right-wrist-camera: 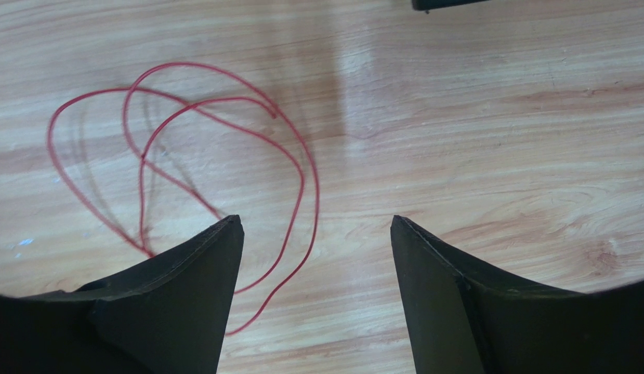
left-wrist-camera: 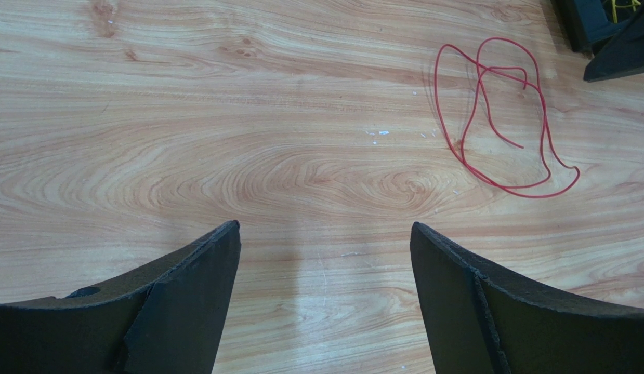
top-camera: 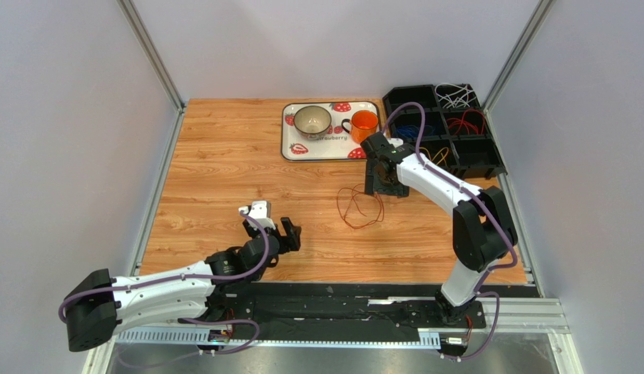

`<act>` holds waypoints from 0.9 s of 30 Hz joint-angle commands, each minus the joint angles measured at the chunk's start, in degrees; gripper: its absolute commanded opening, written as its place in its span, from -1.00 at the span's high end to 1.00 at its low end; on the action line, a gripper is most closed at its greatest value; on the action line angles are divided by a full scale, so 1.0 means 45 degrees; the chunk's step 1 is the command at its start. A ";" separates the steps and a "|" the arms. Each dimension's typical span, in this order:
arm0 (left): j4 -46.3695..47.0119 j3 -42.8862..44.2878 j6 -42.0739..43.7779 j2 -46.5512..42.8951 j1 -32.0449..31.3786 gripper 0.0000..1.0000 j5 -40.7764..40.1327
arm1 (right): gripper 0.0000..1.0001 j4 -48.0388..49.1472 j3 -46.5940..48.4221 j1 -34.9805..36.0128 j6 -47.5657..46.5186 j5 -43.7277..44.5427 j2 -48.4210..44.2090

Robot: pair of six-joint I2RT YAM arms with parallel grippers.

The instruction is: Untangle the cables

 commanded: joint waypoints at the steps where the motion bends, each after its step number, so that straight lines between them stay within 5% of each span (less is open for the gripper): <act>1: 0.0422 0.0304 -0.0003 0.0024 -0.0027 -0.75 -0.0023 | -0.47 0.1001 -0.0031 -0.0337 -0.0511 -0.0068 0.0877; 11: 0.0402 0.0342 -0.0023 0.0082 -0.0047 -0.75 -0.0042 | -0.38 0.2505 -0.0655 -0.0922 -0.1606 -0.0927 0.1835; 27: 0.0383 0.0675 0.0094 0.0668 -0.0047 -0.75 -0.0081 | 0.36 0.3580 -0.1124 -0.1275 -0.1762 -0.2137 0.2500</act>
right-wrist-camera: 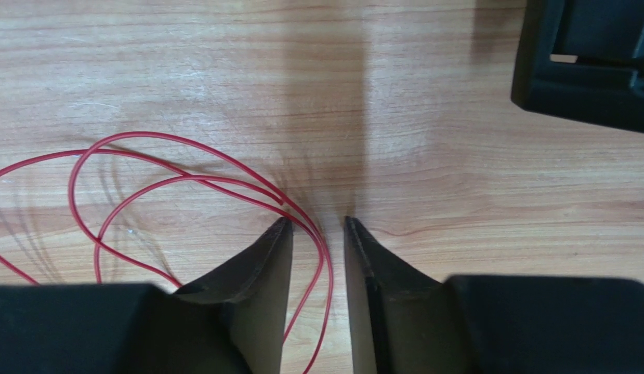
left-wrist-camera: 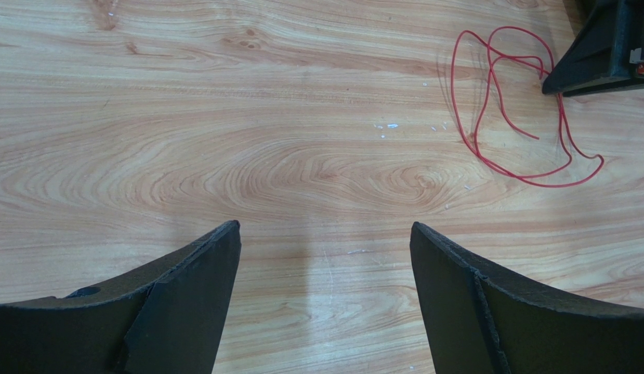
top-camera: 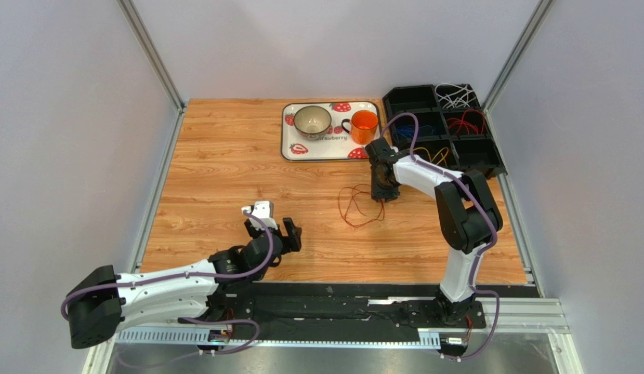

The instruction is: Untangle the cables

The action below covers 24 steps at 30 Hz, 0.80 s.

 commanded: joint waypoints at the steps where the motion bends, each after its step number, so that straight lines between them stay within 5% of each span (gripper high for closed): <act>1: 0.0402 0.0577 0.0065 0.0158 -0.0047 -0.75 -0.0081 | 0.42 0.0797 -0.0284 0.0017 -0.0018 -0.0389 0.0310; 5: 0.0402 0.0655 0.0085 0.0276 -0.0047 -0.75 -0.0081 | 1.00 0.1109 -0.0732 0.0017 0.0156 -0.0838 0.0271; 12: 0.0344 0.0773 0.0046 0.0529 -0.0047 -0.75 -0.0101 | 1.00 0.1365 -0.1457 0.0056 0.0431 -0.1639 -0.0704; 24: 0.0266 0.0929 0.0066 0.0686 -0.0047 -0.74 0.0016 | 1.00 -0.0960 0.1450 0.0174 0.0490 -0.1601 -0.4766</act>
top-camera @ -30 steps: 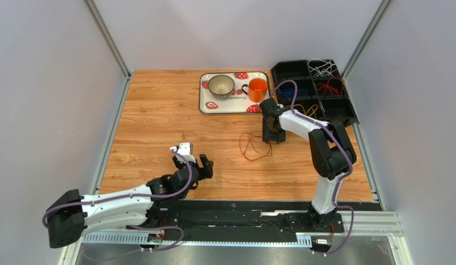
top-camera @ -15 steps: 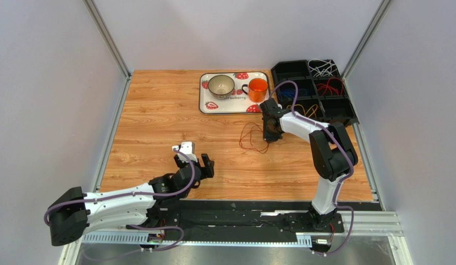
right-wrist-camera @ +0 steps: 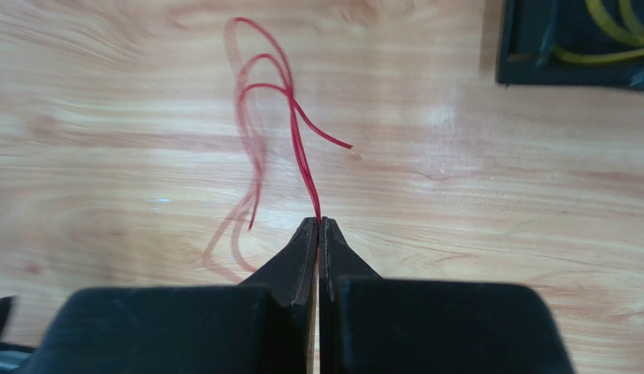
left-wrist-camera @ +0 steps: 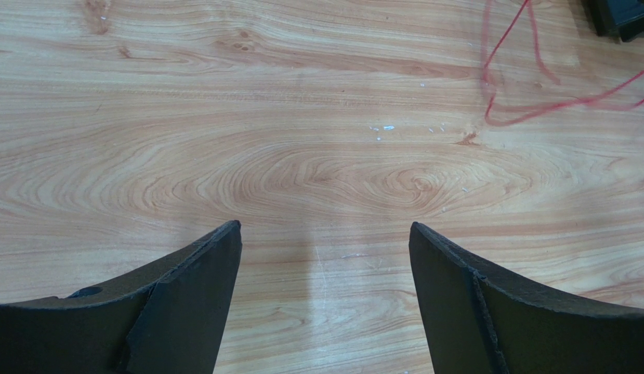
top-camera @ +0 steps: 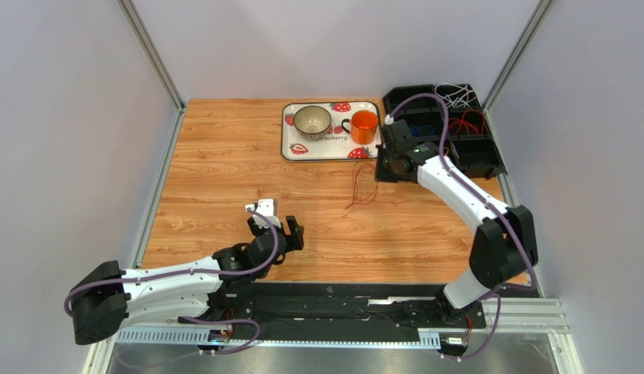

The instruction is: Untangle the cables

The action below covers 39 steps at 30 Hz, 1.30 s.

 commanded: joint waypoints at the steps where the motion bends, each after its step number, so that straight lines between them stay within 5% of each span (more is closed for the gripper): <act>1: 0.0266 0.0434 0.0041 -0.0052 -0.0047 -0.73 0.0031 | 1.00 -0.0561 0.1618 0.0033 0.0150 -0.0056 -0.1412; 19: 0.0324 -0.0113 -0.0076 -0.1009 -0.0047 -0.73 0.0031 | 1.00 -0.0798 0.7204 -0.1021 0.0423 0.1917 -0.0164; 39: 0.0714 -0.0075 0.0119 -0.0756 -0.0047 -0.73 0.0012 | 1.00 0.0042 1.2653 -0.3580 0.0287 0.2034 0.4484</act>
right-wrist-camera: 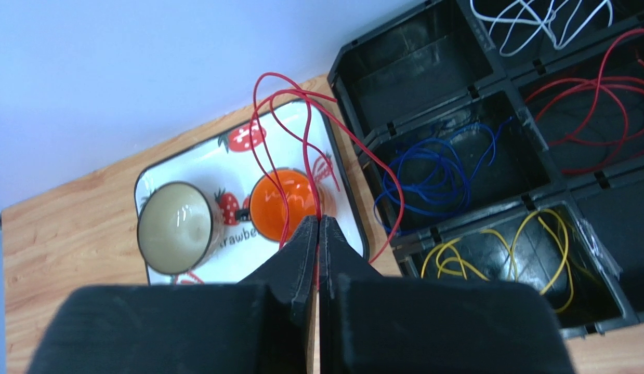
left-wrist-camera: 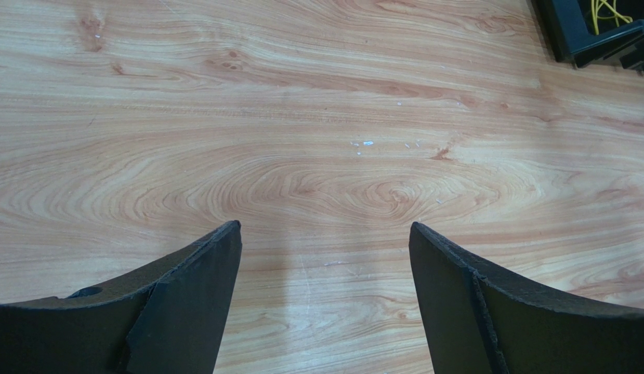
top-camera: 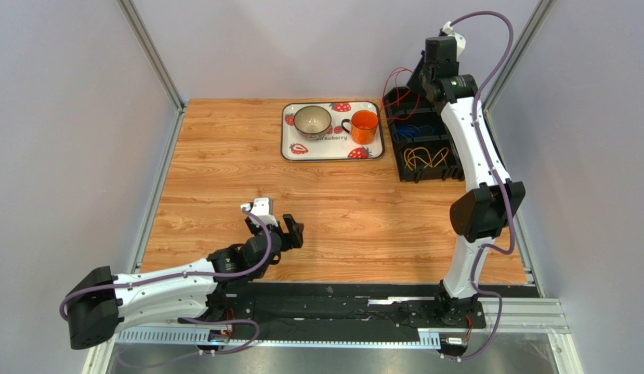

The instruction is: Untangle the cables

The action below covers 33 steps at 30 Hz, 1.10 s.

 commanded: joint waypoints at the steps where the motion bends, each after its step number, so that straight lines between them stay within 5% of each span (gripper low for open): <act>1: 0.0666 -0.0026 0.0158 0.0167 -0.0047 -0.73 0.0007 | 1.00 0.0921 0.1463 -0.0321 -0.0184 0.0125 0.0958; 33: 0.0549 0.1536 0.0978 0.2374 -0.0027 -0.73 -0.0150 | 1.00 0.5745 0.3165 -0.1786 -0.1220 -0.0265 0.5512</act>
